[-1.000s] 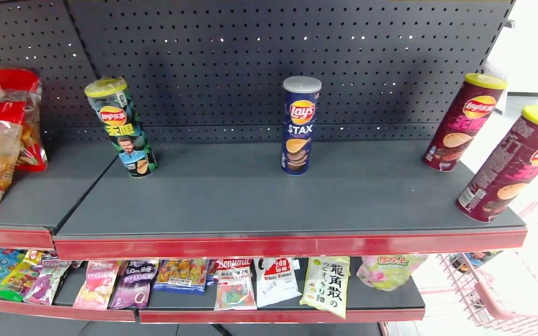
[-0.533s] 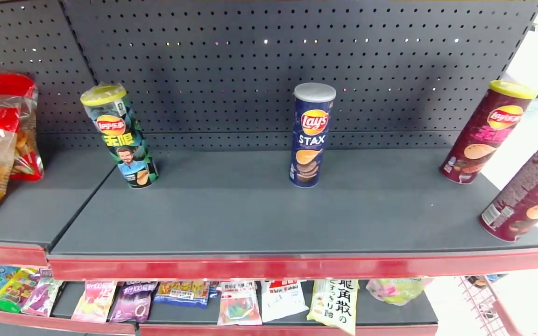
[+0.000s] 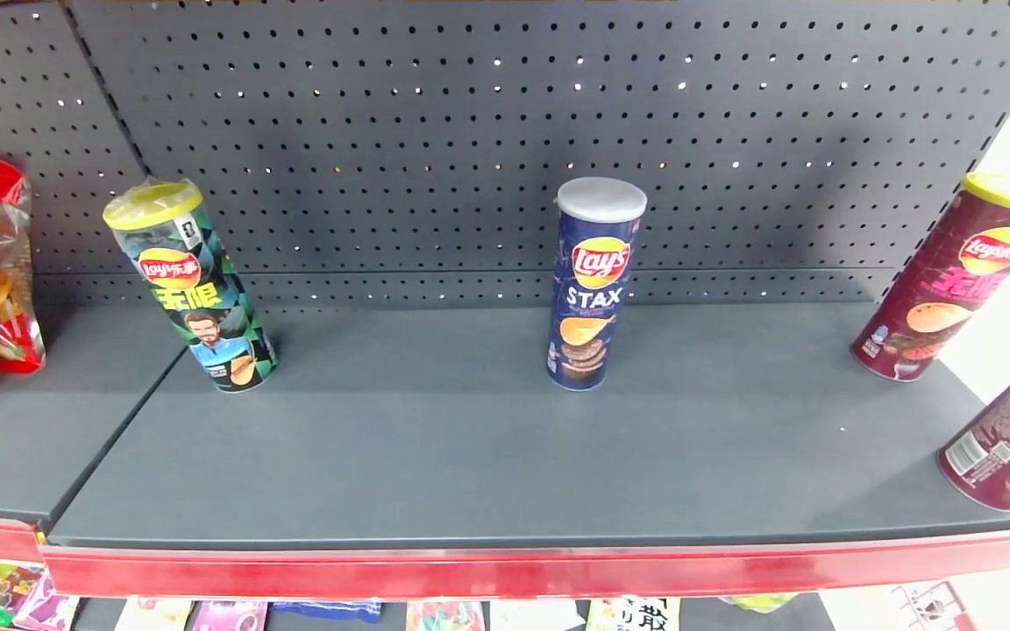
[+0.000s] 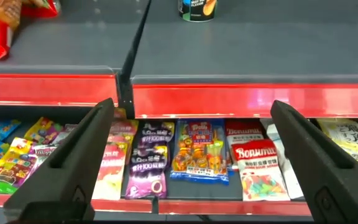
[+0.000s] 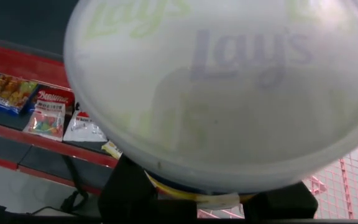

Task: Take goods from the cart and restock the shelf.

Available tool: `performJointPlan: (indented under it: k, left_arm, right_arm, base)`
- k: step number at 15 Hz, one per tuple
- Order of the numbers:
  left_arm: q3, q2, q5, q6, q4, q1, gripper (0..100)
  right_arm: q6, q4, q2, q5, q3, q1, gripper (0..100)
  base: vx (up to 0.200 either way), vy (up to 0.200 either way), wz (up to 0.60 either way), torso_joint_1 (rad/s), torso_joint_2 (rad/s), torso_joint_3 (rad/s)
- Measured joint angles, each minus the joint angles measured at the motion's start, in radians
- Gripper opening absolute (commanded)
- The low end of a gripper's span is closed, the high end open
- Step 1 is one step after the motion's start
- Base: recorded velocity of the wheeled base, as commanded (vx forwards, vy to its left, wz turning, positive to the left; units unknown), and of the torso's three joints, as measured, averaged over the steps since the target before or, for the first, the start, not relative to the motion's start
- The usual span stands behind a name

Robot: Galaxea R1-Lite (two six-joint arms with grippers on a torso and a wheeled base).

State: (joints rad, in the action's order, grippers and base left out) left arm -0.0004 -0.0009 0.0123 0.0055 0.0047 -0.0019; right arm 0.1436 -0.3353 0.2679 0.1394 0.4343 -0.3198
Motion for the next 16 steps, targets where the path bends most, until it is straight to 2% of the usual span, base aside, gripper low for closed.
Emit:
performJointPlan:
  k: [3, 6, 8, 9, 12, 14, 16]
  left_arm:
    - [-0.001, 0.0, -0.002, 0.001, 0.002, 0.0, 100]
    - [-0.001, 0.002, -0.005, 0.001, 0.001, 0.0, 100]
    - [-0.001, 0.018, -0.063, 0.016, 0.001, -0.01, 100]
    - [-0.002, 0.024, -0.095, 0.037, 0.001, -0.013, 100]
    - [-0.002, 0.031, -0.106, 0.046, -0.001, -0.016, 100]
    - [-0.024, 0.046, -0.109, 0.031, -0.009, -0.017, 100]
    - [-0.13, 0.123, -0.11, -0.022, -0.032, -0.019, 100]
  right_arm:
    - [0.002, 0.001, 0.0, -0.018, -0.003, -0.002, 0]
    - [0.007, 0.001, 0.007, -0.095, 0.027, -0.026, 0]
    - [0.008, 0.028, 0.035, -0.127, 0.055, -0.035, 0]
    - [0.008, 0.042, 0.059, -0.145, 0.072, -0.036, 0]
    - [0.0, 0.083, 0.168, -0.182, 0.117, -0.039, 0]
    - [-0.007, 0.097, 0.221, -0.186, 0.123, -0.04, 0]
    - [-0.035, 0.1, 0.251, -0.202, 0.125, -0.04, 0]
  base:
    - [0.0, 0.0, 0.0, 0.0, 0.0, 0.0]
    - [0.0, 0.0, 0.0, 0.0, 0.0, 0.0]
    - [0.0, 0.0, 0.0, 0.0, 0.0, 0.0]
    - [0.0, 0.0, 0.0, 0.0, 0.0, 0.0]
    - [0.0, 0.0, 0.0, 0.0, 0.0, 0.0]
    - [0.0, 0.0, 0.0, 0.0, 0.0, 0.0]
    - [0.0, 0.0, 0.0, 0.0, 0.0, 0.0]
